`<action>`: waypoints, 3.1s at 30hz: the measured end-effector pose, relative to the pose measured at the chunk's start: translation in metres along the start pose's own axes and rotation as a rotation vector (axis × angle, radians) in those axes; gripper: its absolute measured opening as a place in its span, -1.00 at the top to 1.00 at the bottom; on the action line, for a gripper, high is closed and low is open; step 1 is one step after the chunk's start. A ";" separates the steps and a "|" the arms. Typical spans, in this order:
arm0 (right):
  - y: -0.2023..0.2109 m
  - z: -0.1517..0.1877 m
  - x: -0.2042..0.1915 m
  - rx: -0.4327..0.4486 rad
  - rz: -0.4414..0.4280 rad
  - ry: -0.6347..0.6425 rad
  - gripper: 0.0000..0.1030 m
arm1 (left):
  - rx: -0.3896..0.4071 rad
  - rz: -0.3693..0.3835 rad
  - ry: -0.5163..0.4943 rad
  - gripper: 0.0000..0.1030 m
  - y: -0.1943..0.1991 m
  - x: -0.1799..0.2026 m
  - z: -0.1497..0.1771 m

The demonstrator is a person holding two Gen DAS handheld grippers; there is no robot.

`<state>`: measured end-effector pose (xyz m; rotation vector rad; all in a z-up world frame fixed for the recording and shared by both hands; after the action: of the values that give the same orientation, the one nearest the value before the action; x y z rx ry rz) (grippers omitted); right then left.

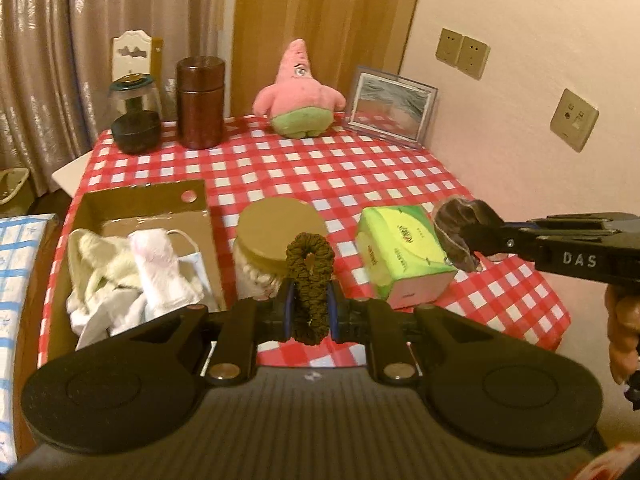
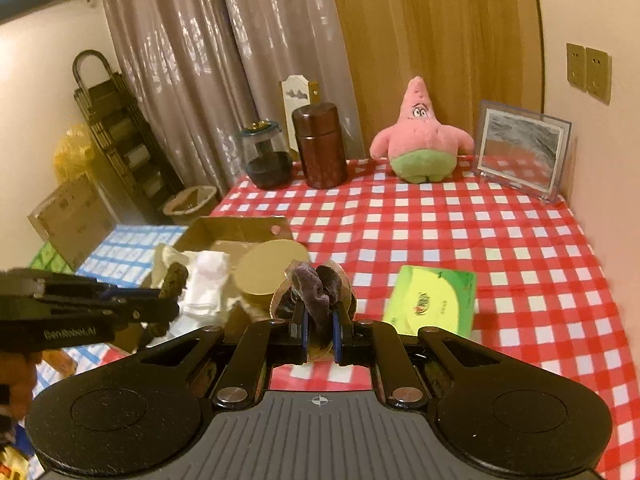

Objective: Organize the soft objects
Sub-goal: 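Lift and carry the hair tie and sock over the cardboard box with both grippers, then lower the hair tie and sock into the box and open both grippers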

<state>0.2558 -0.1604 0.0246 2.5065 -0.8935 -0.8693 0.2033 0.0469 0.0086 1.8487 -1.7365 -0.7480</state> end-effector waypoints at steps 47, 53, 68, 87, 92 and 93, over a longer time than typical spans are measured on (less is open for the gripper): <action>-0.092 0.063 -0.122 -0.120 -0.143 0.047 0.78 | -0.062 -0.181 0.180 0.71 0.029 -0.110 0.088; -0.103 0.065 -0.125 -0.132 -0.135 0.055 0.78 | -0.067 -0.183 0.180 0.71 0.025 -0.118 0.090; -0.148 0.055 -0.128 -0.165 -0.149 0.031 0.78 | -0.086 -0.179 0.134 0.71 -0.008 -0.140 0.079; -0.260 0.069 -0.094 -0.327 -0.109 -0.035 0.78 | -0.211 -0.154 0.050 0.70 -0.115 -0.173 0.074; -0.276 0.071 -0.090 -0.339 -0.082 -0.022 0.78 | -0.239 -0.158 0.045 0.70 -0.135 -0.175 0.077; -0.279 0.071 -0.090 -0.340 -0.082 -0.020 0.78 | -0.242 -0.162 0.041 0.69 -0.138 -0.176 0.077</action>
<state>0.2805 0.0986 -0.1279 2.2542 -0.5931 -0.9819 0.2437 0.2329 -0.1312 1.8378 -1.4139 -0.9323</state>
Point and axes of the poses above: each gripper's, at about its wrist camera, not at the fingertips, and y roughly against the way its jaws point, x to its right, z to its underside, the point moved 4 cm from there along -y, roughly the way its jaws point, and after that the axes turned 15 degrees about -z, right-handed, at the moved point
